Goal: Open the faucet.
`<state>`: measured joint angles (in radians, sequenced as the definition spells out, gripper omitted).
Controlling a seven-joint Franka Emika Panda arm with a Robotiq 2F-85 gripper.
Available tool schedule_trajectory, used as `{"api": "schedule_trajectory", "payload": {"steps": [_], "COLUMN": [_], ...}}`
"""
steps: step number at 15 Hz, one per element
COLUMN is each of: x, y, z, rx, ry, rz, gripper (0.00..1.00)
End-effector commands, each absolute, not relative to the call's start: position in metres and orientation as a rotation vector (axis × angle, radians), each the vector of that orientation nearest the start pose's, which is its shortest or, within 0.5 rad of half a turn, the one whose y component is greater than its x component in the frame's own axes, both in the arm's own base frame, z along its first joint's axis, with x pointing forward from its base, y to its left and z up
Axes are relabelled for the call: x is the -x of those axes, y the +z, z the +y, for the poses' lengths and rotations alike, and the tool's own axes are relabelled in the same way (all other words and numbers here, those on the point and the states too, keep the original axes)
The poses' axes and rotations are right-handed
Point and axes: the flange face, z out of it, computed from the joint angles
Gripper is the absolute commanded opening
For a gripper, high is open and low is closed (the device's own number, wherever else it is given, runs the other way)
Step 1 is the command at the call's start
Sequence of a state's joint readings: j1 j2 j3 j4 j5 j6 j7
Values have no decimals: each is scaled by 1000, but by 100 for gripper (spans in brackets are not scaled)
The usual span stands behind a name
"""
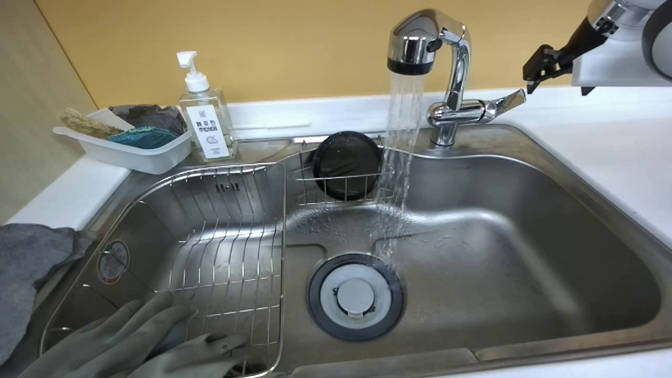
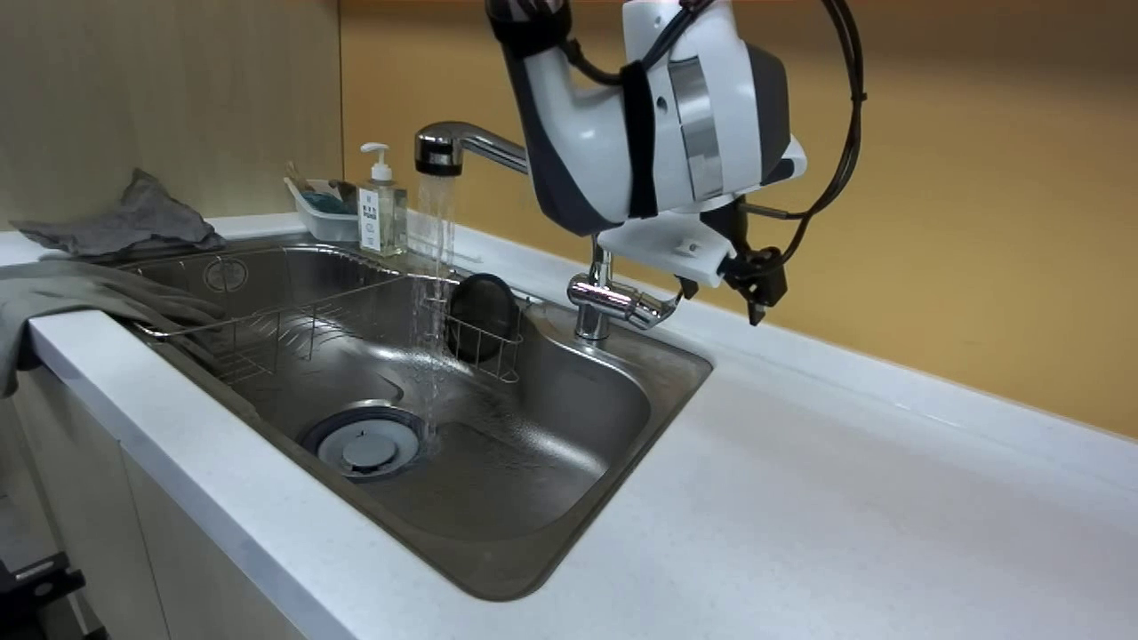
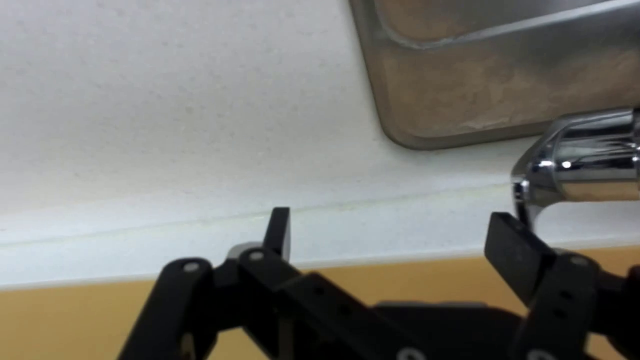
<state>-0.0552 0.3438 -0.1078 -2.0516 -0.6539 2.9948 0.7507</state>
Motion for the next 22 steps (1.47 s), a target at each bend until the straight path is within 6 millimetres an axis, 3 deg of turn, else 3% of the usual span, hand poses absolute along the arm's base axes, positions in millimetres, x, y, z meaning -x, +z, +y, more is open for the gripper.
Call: {"api": "schedule_trajectory", "payload": {"steps": [1, 4, 7, 12, 17, 22], "x": [-634, -632, -629, -625, -610, -593], "y": [319, 314, 324, 369, 419, 445], "z": [-79, -87, -81, -65, -44, -20], "rx": [3105, 3108, 3108, 3120, 3174, 3240], "ry": [-1022, -1004, -1006, -1038, -989, -863], "rz": [535, 568, 575, 673, 749, 702], "gripper": [100, 100, 100, 100, 100, 100]}}
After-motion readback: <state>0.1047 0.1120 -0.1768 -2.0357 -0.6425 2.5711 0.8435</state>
